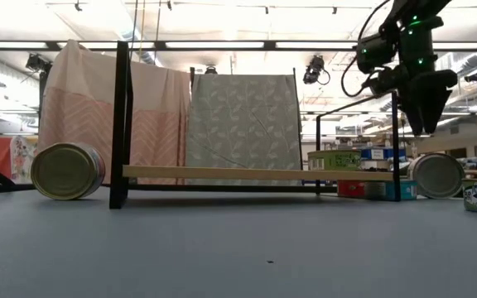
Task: Stack canned seafood by type on shelf
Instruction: Put the green tuna can on the shelf
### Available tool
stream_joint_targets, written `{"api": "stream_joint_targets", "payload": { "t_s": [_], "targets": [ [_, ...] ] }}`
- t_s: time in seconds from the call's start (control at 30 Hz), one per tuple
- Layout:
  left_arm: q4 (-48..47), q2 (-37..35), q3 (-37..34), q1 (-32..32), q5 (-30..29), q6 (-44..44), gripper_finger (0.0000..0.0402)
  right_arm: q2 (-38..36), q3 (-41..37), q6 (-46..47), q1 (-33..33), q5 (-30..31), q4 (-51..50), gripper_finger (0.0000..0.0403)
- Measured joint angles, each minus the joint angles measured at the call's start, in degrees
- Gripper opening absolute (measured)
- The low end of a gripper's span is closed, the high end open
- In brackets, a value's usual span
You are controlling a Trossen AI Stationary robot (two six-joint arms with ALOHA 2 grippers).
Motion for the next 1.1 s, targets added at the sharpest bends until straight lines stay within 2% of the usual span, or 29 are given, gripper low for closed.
{"api": "stream_joint_targets", "payload": {
  "t_s": [0.27, 0.53, 0.67, 0.8, 1.03, 1.07, 1.1],
  "targets": [
    [0.0, 0.0, 0.0, 0.0, 0.0, 0.1, 0.0252, 0.2, -7.5, -0.5, -0.4, 0.4, 3.0, 0.0395],
    [0.0, 0.0, 0.0, 0.0, 0.0, 0.1, 0.0252, 0.2, -13.5, 0.0, -0.4, 0.2, 10.1, 0.039],
    [0.0, 0.0, 0.0, 0.0, 0.0, 0.0, 0.0252, 0.2, -15.4, -0.6, -0.4, 0.3, 10.8, 0.0372],
    [0.0, 0.0, 0.0, 0.0, 0.0, -0.1, 0.0252, 0.2, -15.6, -1.6, -0.4, 0.7, 9.9, 0.0321],
    [0.0, 0.0, 0.0, 0.0, 0.0, -0.2, 0.0252, 0.2, -15.6, -2.7, -0.4, 1.0, 9.3, 0.0167],
    [0.0, 0.0, 0.0, 0.0, 0.0, -0.2, 0.0252, 0.2, -15.6, -2.7, -0.4, 1.0, 9.2, 0.0149],
    [0.0, 0.0, 0.0, 0.0, 0.0, -0.2, 0.0252, 0.2, -15.6, -2.7, -0.4, 1.1, 9.1, 0.0148]
  ]
}}
